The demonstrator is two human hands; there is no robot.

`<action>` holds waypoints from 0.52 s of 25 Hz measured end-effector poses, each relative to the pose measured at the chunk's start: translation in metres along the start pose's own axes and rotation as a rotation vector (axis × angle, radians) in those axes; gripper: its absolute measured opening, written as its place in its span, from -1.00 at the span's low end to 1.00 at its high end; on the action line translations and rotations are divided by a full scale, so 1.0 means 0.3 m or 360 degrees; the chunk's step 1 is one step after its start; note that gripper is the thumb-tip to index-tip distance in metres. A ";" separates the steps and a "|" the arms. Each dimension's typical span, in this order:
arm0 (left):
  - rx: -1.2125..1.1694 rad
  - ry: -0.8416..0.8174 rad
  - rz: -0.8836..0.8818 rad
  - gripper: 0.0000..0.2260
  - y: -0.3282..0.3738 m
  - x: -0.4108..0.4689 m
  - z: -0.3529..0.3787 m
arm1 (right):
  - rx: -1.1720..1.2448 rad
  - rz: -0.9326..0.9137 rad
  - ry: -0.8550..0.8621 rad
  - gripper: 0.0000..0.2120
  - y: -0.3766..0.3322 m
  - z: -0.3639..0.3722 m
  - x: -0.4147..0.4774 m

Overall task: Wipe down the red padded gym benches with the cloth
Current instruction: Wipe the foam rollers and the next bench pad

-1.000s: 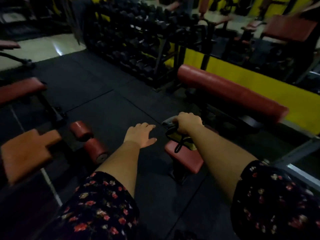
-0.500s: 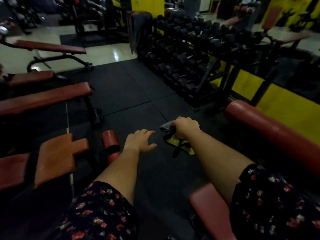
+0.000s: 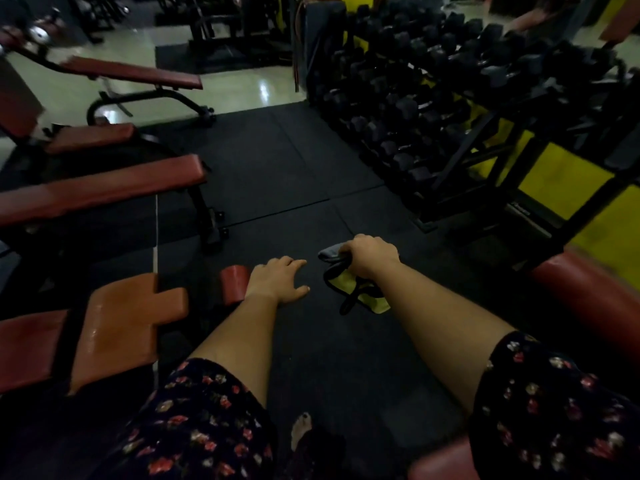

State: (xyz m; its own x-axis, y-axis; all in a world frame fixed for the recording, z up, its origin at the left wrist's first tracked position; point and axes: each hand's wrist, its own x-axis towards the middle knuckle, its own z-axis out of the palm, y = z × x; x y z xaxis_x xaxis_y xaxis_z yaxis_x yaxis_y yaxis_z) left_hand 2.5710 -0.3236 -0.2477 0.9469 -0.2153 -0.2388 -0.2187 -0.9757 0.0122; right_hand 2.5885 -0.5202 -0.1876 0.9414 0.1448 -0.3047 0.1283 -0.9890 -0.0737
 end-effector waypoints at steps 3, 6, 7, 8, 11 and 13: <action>-0.0018 0.0001 -0.0035 -0.37 -0.105 0.168 -0.024 | -0.0010 0.0020 -0.0010 -0.65 -0.023 -0.033 0.190; -0.0081 -0.0041 -0.0038 -0.37 -0.190 0.313 -0.047 | -0.0032 -0.0008 -0.0031 -0.65 -0.051 -0.089 0.354; -0.0057 -0.0039 -0.0032 -0.37 -0.218 0.361 -0.056 | -0.0025 -0.0009 -0.0026 -0.65 -0.059 -0.107 0.406; -0.0052 -0.0030 -0.0034 -0.37 -0.246 0.412 -0.071 | -0.0011 -0.0004 -0.0009 -0.65 -0.065 -0.123 0.457; -0.0077 -0.0017 -0.0040 -0.36 -0.300 0.538 -0.112 | 0.0008 -0.0023 0.0030 -0.64 -0.075 -0.158 0.586; -0.0046 -0.0018 -0.0029 -0.37 -0.312 0.600 -0.125 | 0.0014 -0.0025 0.0028 -0.64 -0.069 -0.181 0.658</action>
State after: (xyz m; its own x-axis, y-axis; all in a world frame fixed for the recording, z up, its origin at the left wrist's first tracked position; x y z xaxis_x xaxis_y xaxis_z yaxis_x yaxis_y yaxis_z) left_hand 2.7709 -0.2727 -0.2553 0.9480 -0.1971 -0.2500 -0.1944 -0.9803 0.0358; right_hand 2.7887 -0.4728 -0.1948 0.9447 0.1599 -0.2864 0.1406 -0.9862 -0.0868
